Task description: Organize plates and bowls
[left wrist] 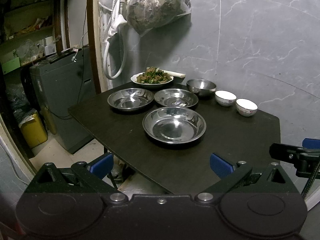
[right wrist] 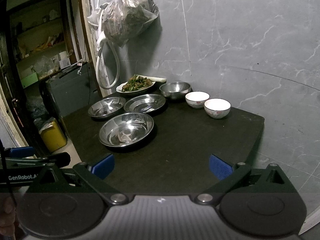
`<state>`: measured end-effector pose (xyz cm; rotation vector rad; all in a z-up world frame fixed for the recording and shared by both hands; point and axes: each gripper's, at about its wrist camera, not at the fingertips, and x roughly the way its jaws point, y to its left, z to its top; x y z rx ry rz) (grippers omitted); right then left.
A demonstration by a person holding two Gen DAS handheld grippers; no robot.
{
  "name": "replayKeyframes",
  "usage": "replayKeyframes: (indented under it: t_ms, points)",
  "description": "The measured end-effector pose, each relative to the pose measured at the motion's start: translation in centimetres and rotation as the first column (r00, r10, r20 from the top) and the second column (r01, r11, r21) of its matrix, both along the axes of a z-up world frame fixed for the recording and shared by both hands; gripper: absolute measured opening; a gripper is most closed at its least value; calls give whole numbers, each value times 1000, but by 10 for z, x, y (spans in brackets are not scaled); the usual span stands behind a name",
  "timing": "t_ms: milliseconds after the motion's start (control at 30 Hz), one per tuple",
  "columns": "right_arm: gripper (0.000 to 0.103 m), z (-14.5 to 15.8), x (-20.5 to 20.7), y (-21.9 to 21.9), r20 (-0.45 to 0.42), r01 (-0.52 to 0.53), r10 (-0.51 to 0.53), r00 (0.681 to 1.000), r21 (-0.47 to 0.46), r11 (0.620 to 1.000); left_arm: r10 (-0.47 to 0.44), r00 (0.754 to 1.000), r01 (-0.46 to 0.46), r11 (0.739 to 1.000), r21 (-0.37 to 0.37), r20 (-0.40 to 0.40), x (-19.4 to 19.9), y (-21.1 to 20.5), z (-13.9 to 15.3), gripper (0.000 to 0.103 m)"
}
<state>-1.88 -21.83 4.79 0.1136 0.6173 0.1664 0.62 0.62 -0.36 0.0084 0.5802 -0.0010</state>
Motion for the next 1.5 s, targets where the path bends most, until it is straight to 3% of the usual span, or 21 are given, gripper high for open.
replayKeyframes:
  t_ms: [1067, 1500]
  points:
    - [103, -9, 18, -6, -32, -28, 28, 999, 13, 1000, 27, 999, -27, 999, 18, -28, 16, -9, -9, 102]
    - [103, -17, 35, -17, -55, -61, 62, 997, 25, 998, 91, 991, -94, 995, -33, -95, 29, -9, -14, 102]
